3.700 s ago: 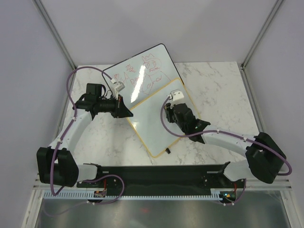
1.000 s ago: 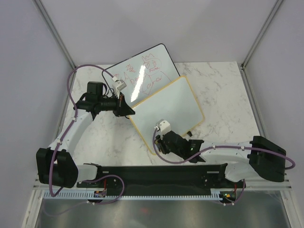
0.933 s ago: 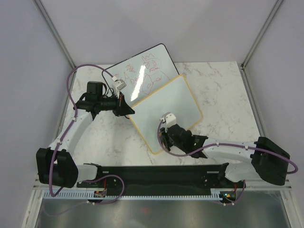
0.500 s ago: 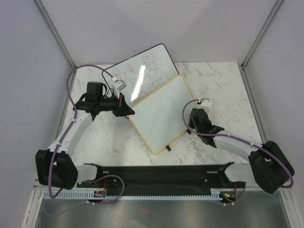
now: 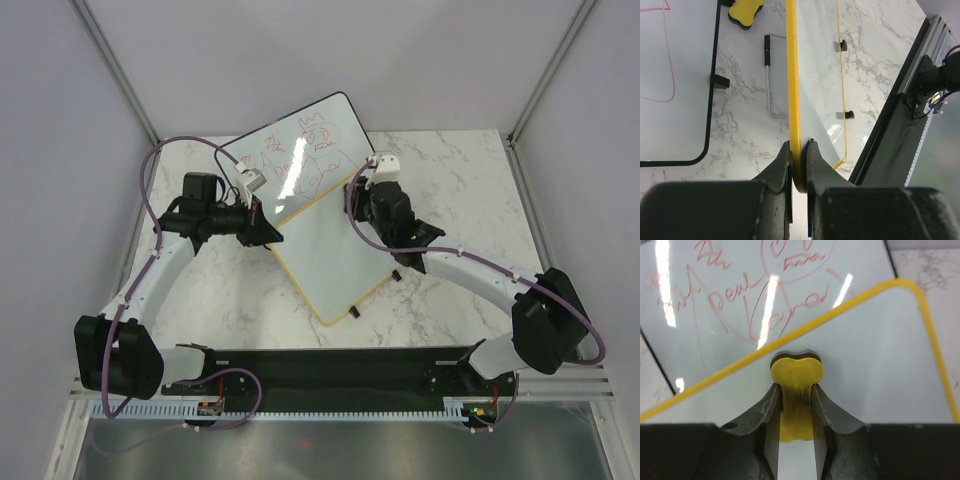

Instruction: Erase the whiteboard

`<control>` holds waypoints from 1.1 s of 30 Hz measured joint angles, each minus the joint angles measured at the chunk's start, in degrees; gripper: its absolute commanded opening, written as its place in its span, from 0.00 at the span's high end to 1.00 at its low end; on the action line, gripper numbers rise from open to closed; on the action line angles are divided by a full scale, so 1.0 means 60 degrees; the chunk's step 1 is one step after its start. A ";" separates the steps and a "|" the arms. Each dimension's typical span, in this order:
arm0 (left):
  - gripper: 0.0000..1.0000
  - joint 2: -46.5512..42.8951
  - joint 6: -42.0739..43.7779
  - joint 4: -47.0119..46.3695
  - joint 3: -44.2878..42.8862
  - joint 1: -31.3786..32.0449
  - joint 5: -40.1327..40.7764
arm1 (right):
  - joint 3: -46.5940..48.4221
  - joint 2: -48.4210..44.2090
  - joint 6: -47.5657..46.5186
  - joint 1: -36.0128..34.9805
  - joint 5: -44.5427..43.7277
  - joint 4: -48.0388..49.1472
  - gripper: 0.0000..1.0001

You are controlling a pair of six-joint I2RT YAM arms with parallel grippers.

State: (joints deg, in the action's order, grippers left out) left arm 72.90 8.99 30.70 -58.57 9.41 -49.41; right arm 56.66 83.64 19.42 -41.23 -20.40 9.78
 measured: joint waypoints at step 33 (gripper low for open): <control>0.98 0.0168 0.0146 0.0499 -0.0153 -0.0044 0.0379 | -0.1610 0.0550 -0.0849 -0.4572 -0.0991 0.1348 1.00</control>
State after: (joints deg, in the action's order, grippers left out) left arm 73.91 9.87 33.69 -59.48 9.15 -47.13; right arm 47.00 86.94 14.33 -68.66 -26.35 17.87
